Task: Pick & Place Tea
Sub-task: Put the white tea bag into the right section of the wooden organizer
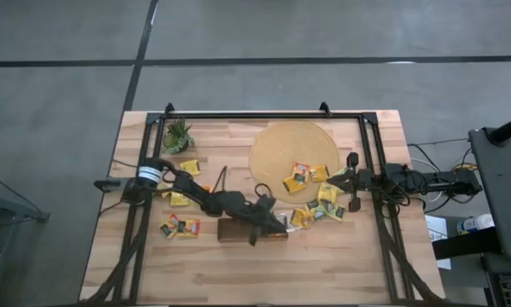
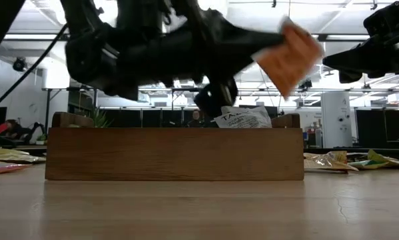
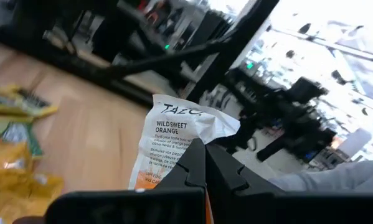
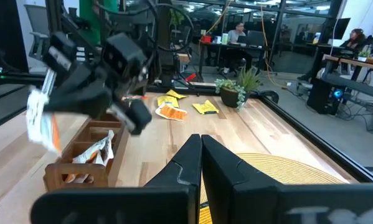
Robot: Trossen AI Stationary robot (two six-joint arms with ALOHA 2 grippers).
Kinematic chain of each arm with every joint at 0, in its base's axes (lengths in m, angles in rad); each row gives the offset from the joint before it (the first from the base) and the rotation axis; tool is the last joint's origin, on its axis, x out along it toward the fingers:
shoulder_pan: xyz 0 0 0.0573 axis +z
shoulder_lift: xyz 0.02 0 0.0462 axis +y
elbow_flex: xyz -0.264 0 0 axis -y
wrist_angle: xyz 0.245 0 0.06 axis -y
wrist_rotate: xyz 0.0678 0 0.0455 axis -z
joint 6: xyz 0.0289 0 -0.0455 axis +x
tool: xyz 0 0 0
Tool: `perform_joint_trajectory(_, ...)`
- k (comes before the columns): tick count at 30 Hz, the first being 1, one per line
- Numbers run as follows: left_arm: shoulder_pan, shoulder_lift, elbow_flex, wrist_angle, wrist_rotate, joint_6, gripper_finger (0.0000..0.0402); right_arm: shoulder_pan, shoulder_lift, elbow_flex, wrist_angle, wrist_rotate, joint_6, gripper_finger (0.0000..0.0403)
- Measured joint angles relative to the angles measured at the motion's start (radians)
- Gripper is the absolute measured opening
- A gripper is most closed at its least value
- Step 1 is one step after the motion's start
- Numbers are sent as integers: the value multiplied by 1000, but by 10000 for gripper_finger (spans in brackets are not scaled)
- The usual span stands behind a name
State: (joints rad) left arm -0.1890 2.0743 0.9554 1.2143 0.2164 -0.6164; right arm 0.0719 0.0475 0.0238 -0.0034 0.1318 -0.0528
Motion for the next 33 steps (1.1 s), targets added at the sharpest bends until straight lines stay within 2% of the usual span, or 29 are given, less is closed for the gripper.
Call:
perform_joint_trajectory(7, -7, 29, 45, -94, -6, -16, 0, 0, 0, 0, 0, 0, 0, 9)
perform_joint_trajectory(19, -62, -45, 27, -122, -10, 20, 0, 0, 0, 0, 0, 0, 0, 9)
perform_joint_trajectory(27, -37, -64, -25, -284, -147, 20, 0, 0, 0, 0, 0, 0, 0, 9)
perform_joint_trajectory(33, -31, -70, -26, -285, -148, 37, 0, 0, 0, 0, 0, 0, 0, 9)
